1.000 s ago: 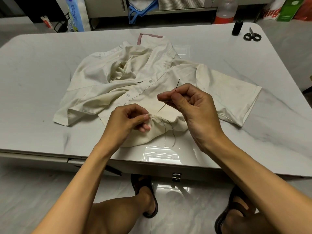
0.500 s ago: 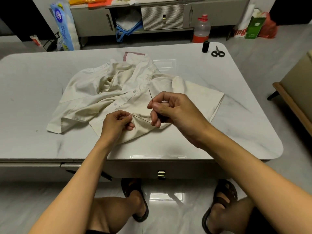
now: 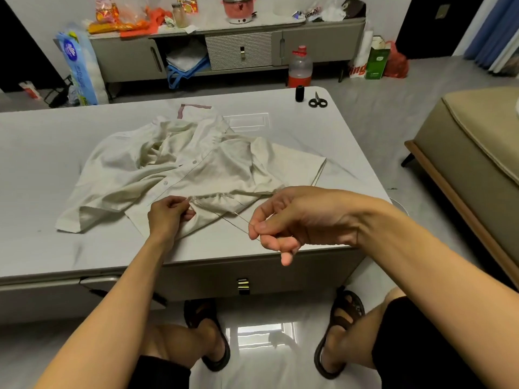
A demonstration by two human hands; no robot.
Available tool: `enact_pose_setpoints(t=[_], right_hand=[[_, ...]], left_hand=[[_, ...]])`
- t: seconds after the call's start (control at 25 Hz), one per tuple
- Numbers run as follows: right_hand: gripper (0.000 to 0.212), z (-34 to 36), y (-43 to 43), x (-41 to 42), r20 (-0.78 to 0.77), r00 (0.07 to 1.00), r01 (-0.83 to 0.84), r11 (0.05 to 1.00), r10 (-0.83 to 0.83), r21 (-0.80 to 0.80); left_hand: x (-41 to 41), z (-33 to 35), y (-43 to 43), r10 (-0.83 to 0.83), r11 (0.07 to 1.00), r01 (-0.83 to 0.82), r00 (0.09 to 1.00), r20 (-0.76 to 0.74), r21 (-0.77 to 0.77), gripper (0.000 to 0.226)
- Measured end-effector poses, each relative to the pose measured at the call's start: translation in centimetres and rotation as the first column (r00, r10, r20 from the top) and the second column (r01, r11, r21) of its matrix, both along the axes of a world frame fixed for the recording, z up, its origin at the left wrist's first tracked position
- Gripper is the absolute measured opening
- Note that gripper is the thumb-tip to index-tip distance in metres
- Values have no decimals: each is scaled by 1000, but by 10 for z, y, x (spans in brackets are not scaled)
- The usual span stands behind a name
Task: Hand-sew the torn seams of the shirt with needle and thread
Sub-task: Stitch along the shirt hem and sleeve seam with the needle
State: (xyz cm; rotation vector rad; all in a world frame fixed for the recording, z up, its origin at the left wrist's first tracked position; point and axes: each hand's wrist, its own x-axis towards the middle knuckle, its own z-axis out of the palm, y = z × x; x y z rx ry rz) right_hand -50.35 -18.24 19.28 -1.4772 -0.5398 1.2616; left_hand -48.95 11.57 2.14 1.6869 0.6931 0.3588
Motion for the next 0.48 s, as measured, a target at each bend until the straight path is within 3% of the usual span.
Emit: enact_pose_setpoints(t=[0.12,0.28,0.4,0.48], right_hand=[[12,-5,2,2,39,998,47,999,-48,23],[14,-33,27,8,190,946,252,964,-263,81],[15,-67,61,12,295,860,400,909,-416,115],[14,-92,87,17,434,742,495,854,-511,160]], left_hand=[[-3,3,-1,-7,1000,7,1000,23,9,9],[-14,12,6,-100,989,93,993,61,113,9],[-23,22,7,-171,932,139,983,68,335,8],[-27,28,7,-216,892,169,974,68,419,7]])
